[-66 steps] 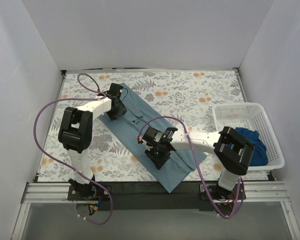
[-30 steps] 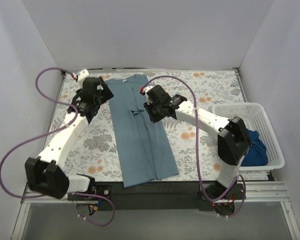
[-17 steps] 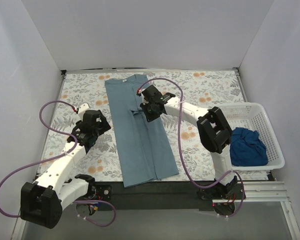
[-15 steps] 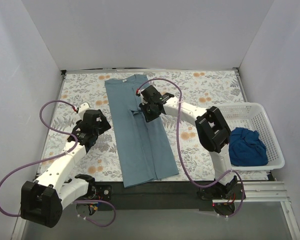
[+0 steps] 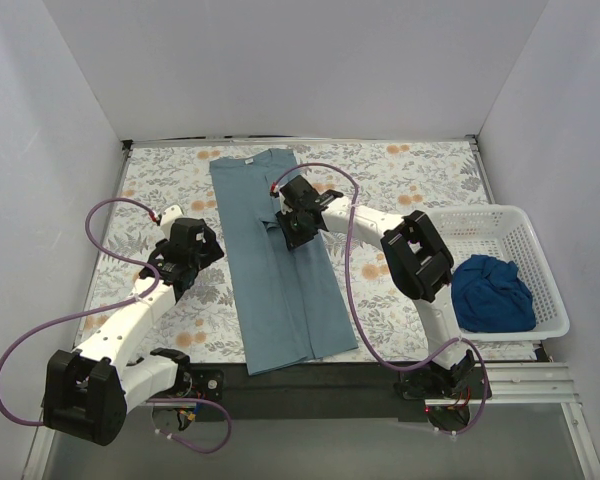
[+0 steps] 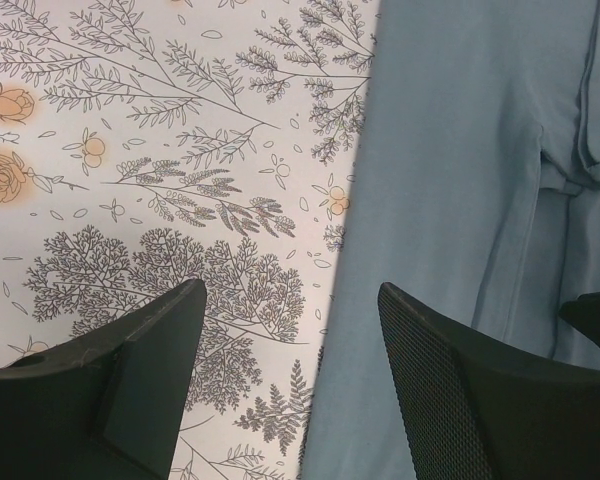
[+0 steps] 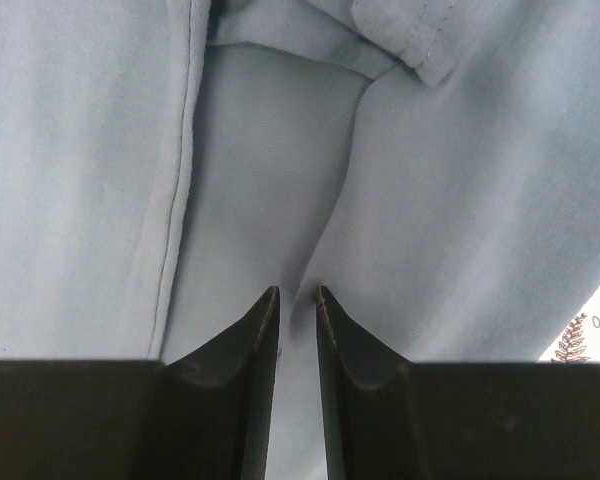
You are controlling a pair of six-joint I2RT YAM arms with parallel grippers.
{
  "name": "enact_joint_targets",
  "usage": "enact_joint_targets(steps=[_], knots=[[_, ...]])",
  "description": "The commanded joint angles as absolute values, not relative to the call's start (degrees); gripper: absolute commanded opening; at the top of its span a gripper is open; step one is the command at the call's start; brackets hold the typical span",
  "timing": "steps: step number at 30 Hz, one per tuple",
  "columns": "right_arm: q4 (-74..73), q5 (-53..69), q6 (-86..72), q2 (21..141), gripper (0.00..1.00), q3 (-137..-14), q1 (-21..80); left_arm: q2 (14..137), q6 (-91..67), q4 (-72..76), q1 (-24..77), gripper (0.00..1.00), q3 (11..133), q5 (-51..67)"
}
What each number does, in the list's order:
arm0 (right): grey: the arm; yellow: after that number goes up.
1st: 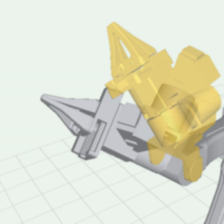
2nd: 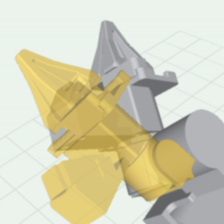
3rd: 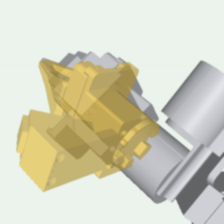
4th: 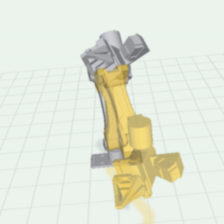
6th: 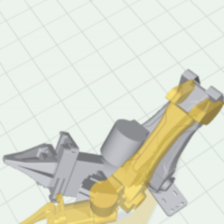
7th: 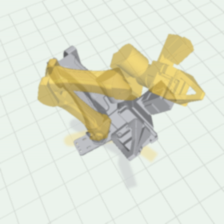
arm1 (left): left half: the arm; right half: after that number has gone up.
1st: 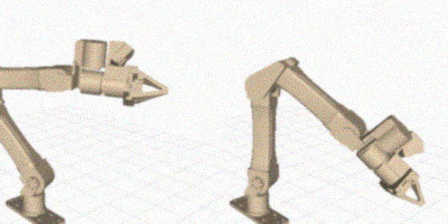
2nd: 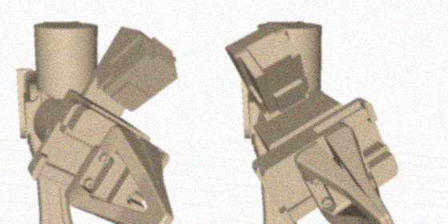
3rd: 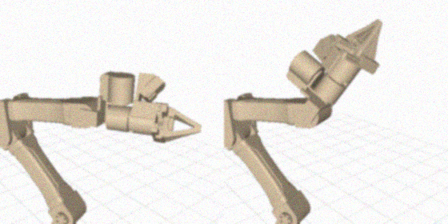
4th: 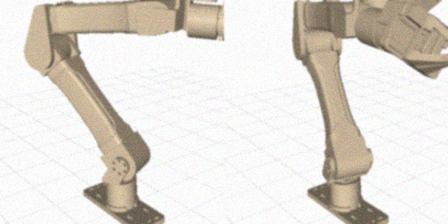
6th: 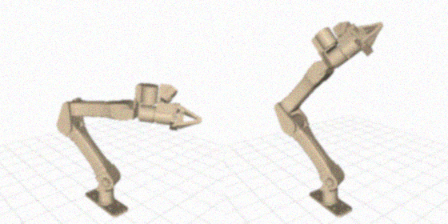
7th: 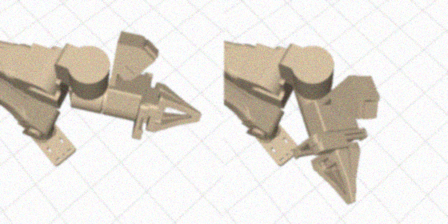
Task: Fold and stack the t-shirts
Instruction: Fold the tshirt
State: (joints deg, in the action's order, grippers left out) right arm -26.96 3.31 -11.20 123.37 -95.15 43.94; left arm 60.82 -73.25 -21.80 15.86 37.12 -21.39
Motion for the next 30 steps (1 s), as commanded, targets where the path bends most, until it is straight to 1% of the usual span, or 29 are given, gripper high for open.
enact_joint_targets(steps=[1, 9, 12, 16, 18, 19, 30], knots=[[-25.5, 4.0, -12.0, 124.4, 0.28, -97.1, 44.1, 60.1, -72.7, -20.8, 15.8, 0.68, 38.3, -21.6], [-25.5, 1.5, -12.0, 124.7, 0.26, -96.3, 44.2, 60.2, -72.4, -20.9, 15.8, 0.68, 38.2, -21.3], [-25.6, 1.1, -12.0, 124.6, 0.22, -96.2, 44.2, 60.2, -72.4, -20.9, 15.8, 0.68, 38.1, -21.2], [-25.5, 1.5, -11.8, 124.3, 0.12, -96.3, 44.2, 60.2, -72.2, -20.9, 15.8, 0.68, 38.1, -21.2], [-25.5, 1.8, -11.9, 124.0, 0.03, -96.4, 44.2, 60.4, -72.2, -20.9, 15.8, 0.68, 38.1, -21.3], [-25.5, 2.0, -11.9, 123.5, 0.01, -96.3, 44.3, 60.3, -72.2, -20.9, 15.8, 0.68, 38.1, -21.3], [-25.6, 5.4, -12.9, 120.8, 0.01, -96.0, 44.5, 60.8, -72.2, -20.8, 15.8, 0.68, 38.1, -20.8]])
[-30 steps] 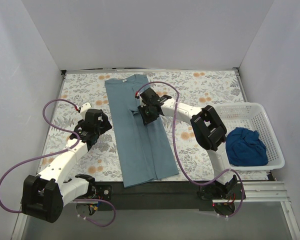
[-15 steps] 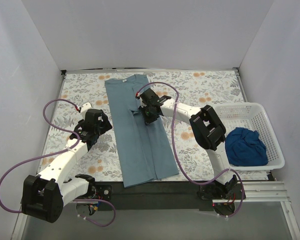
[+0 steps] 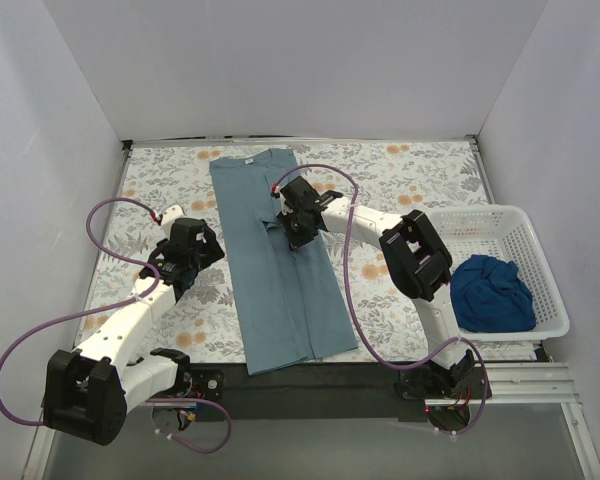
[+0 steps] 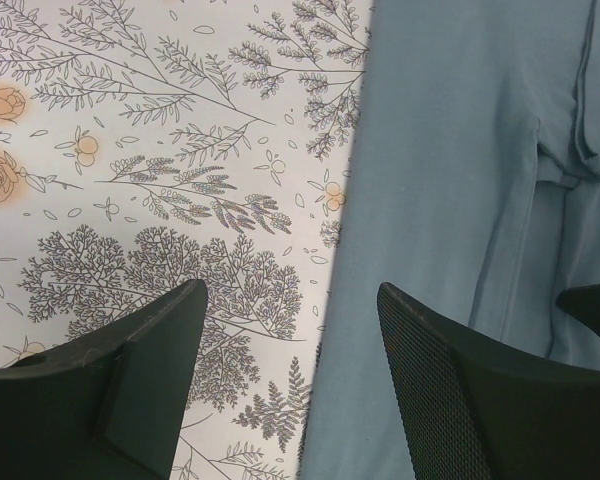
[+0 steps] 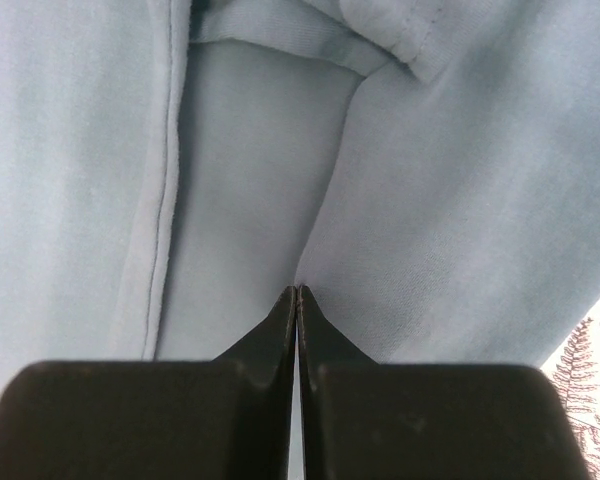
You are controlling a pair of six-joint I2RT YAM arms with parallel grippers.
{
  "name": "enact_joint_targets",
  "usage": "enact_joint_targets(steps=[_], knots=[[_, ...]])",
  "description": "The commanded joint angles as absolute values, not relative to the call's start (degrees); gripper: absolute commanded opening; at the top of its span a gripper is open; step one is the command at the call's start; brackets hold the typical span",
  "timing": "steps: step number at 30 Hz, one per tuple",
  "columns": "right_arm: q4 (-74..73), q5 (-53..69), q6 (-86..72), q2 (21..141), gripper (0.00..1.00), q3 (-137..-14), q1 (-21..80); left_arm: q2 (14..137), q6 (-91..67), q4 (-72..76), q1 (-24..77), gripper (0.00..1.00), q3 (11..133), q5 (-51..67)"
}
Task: Fold and stack the t-shirts
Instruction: Fold the tshirt
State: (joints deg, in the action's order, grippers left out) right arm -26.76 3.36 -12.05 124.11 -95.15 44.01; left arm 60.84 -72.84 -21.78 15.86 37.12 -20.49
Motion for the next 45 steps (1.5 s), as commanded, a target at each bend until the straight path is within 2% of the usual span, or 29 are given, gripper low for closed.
enact_joint_targets(steps=[1, 9, 12, 16, 19, 31, 36, 45], knots=[[-25.6, 5.8, -13.1, 120.9, 0.01, -96.1, 44.5, 60.8, -72.2, -20.8, 15.8, 0.68, 38.1, -20.7], [-25.5, 7.0, -13.5, 121.6, 0.04, -96.8, 44.6, 61.5, -72.1, -20.8, 15.8, 0.67, 38.1, -20.3], [-25.7, 7.4, -13.6, 121.4, 0.08, -97.0, 44.6, 61.5, -71.9, -20.8, 15.8, 0.67, 38.1, -20.2], [-26.2, 6.7, -13.8, 119.2, 0.21, -95.5, 44.7, 61.8, -71.9, -20.8, 15.8, 0.67, 38.1, -20.2], [-26.5, 4.8, -14.3, 115.5, 0.25, -92.2, 44.9, 62.0, -71.8, -20.9, 15.8, 0.67, 38.1, -20.0], [-28.6, 0.4, -18.0, 108.5, 0.25, -80.1, 49.4, 61.8, -71.7, -20.9, 15.8, 0.67, 38.1, -20.0], [-28.5, -4.0, -19.2, 109.3, 0.25, -79.3, 50.8, 62.0, -71.8, -20.9, 15.8, 0.67, 38.1, -20.0], [-28.5, -4.0, -19.3, 112.1, 0.25, -78.8, 51.1, 62.1, -71.7, -20.8, 15.8, 0.67, 38.2, -20.0]])
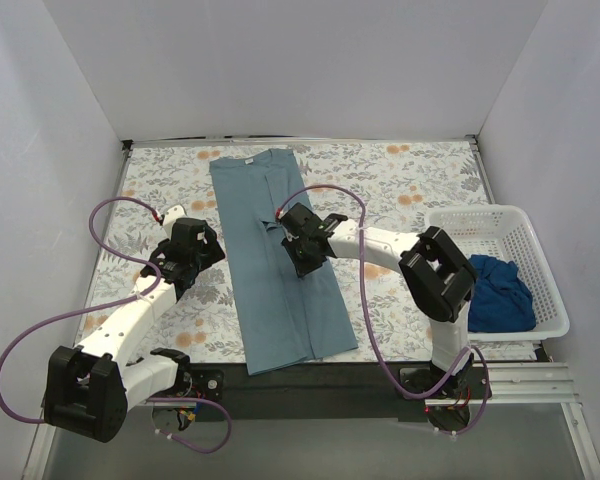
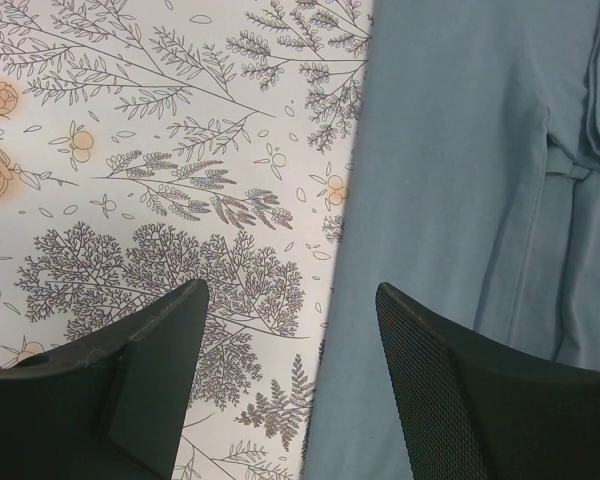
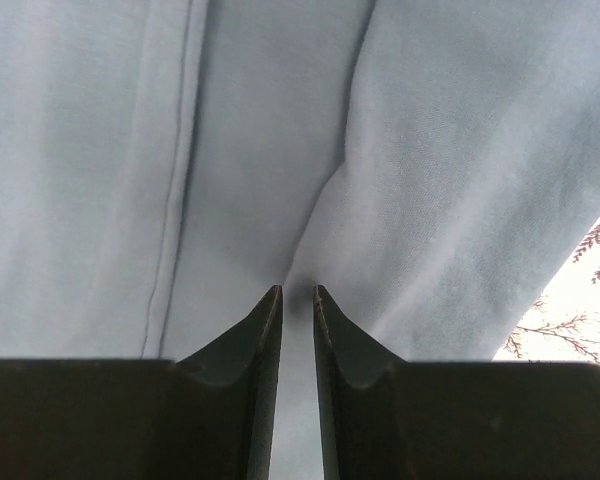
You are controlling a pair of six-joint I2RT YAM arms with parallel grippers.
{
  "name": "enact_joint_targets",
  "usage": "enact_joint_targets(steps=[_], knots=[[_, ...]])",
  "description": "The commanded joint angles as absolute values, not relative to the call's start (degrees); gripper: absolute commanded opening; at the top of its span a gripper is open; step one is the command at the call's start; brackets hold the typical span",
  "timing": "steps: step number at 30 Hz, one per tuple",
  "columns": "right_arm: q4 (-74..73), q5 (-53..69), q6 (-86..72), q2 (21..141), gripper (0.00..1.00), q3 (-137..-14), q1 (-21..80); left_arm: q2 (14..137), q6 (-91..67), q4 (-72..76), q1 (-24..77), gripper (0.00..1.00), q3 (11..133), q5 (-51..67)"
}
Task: Fold and stack the t-shirts
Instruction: Fold the tshirt
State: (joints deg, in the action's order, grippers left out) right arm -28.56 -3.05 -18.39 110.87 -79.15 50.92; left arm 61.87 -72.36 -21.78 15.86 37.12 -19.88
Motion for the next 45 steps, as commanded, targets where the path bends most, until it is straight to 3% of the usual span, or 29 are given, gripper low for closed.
enact_joint_targets(steps=[1, 8, 14, 33, 34, 39, 42, 45], knots=[[-28.5, -4.1, -19.4, 112.2, 0.25, -78.8, 51.2, 62.1, -71.7, -20.9, 15.8, 0.66, 38.1, -20.0], [-28.5, -3.5, -18.8, 112.8, 0.21, -79.3, 51.4, 62.1, -71.5, -20.9, 15.8, 0.66, 38.1, -20.0], [-28.6, -2.0, -18.5, 111.2, 0.02, -79.8, 51.8, 62.2, -71.6, -20.9, 15.8, 0.66, 38.1, -20.0], [-28.3, 3.3, -17.1, 110.0, 0.01, -79.1, 52.4, 63.2, -71.4, -20.9, 15.8, 0.66, 38.1, -18.9], [-28.3, 3.3, -17.1, 110.0, 0.1, -79.0, 52.3, 63.5, -71.3, -20.9, 15.8, 0.66, 38.2, -18.5], [-28.2, 1.9, -17.2, 106.1, 0.25, -78.7, 52.4, 64.1, -72.9, -21.4, 15.9, 0.66, 38.6, -12.8], [-28.0, 0.3, -17.0, 103.1, 0.28, -76.9, 52.3, 65.6, -74.9, -21.5, 16.8, 0.64, 40.2, -9.0], [-27.8, -2.4, -16.5, 101.7, 0.29, -74.5, 51.6, 69.3, -75.7, -21.5, 17.8, 0.53, 41.9, -6.8]])
